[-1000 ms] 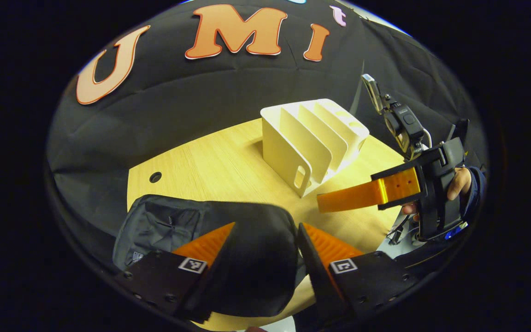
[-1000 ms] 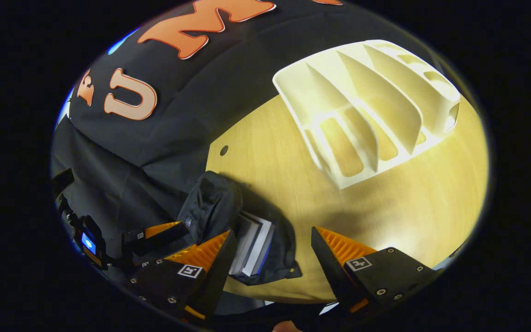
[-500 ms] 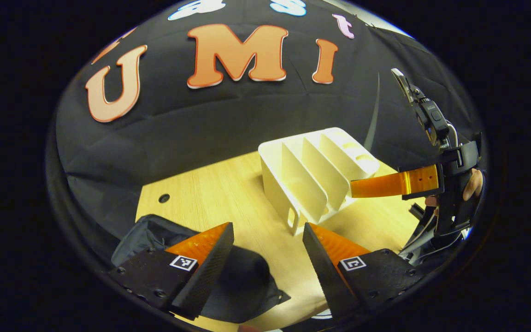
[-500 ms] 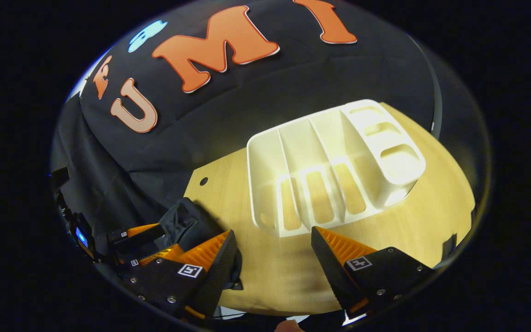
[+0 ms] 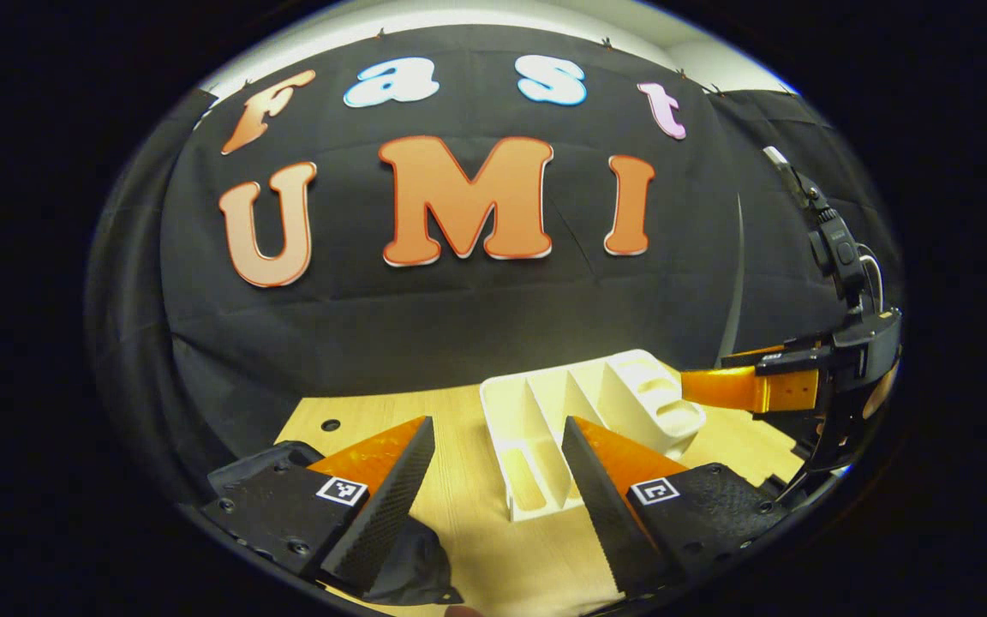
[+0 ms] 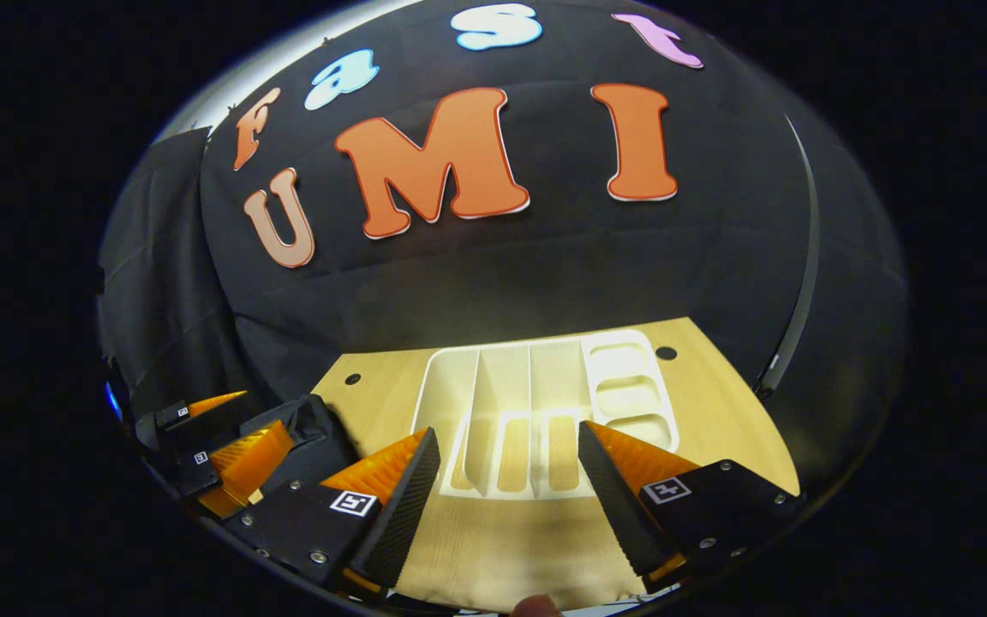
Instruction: Open the schoolbag, grab two books from the bookshelf and put them into the schoolbag.
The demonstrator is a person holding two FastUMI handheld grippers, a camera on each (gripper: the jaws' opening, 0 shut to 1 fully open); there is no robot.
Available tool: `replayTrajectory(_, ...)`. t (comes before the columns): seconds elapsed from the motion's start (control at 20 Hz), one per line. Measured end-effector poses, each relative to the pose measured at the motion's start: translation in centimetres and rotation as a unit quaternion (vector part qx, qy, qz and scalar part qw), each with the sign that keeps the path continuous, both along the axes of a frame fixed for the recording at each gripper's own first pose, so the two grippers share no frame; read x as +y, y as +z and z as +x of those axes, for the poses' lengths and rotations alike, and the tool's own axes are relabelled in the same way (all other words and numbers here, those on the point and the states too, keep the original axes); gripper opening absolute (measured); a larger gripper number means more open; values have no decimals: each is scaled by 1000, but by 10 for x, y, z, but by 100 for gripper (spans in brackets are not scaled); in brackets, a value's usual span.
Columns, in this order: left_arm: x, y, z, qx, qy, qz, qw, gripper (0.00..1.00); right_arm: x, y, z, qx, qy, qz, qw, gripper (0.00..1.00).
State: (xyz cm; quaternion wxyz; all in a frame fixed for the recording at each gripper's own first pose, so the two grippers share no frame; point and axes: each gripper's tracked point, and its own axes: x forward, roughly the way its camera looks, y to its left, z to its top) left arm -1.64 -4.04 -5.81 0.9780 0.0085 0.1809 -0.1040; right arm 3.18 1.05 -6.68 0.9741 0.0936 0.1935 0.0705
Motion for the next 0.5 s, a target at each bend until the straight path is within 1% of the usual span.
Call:
replayTrajectory(0.15,-8,21,-1,-32,16,-12,999,96,-16,25,0,-47,-9,-13,999,97)
replayTrajectory(0.25,-9,31,0,-47,33,-14,998,95,-19,39,-3,-75,-12,-13,997,97)
replayTrajectory(0.4,-1,39,4,-63,58,-15,996,95,-19,46,-9,-86,-19,-9,996,97)
replayTrajectory(0.5,8,44,3,-75,67,-15,995,95,-24,58,-12,-107,-35,-8,994,96)
